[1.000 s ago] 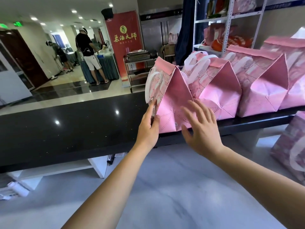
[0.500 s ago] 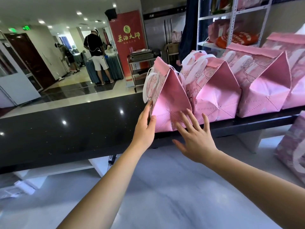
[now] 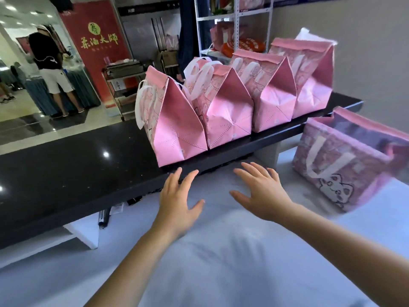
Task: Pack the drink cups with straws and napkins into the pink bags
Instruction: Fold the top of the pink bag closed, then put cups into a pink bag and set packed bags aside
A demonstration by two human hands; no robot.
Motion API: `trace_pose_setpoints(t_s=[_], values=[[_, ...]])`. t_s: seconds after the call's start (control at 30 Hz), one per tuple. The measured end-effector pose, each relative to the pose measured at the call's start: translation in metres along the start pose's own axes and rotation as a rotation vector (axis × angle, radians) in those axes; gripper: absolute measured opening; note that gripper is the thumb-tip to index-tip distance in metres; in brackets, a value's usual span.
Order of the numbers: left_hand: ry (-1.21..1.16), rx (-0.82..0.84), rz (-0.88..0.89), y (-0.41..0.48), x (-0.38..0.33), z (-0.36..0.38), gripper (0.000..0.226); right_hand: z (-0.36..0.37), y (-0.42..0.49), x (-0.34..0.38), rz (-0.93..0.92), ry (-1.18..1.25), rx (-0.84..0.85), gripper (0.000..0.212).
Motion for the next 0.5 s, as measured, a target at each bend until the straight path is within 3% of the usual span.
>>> trace_pose_setpoints(t_s=[0.17,0.5], values=[[-0.019,0.35,0.09,0.016,-0.036,0.048,0.072,-0.024,-0.062,-0.045,0.241,0.004,0.03,0.064],[-0.055,0.605,0.318,0.064,-0.142,0.135,0.076,-0.098,-0.19,-0.14,0.631,0.082,-0.166,0.049]])
Point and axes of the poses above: each hand's wrist, its own y-axis towards the middle knuckle, its own z-axis out of the palm, x = y × z, the point moved 5 cm from there along y, towards the middle knuckle, and after that the axes turned 14 degrees about x, right-handed, at the moved point
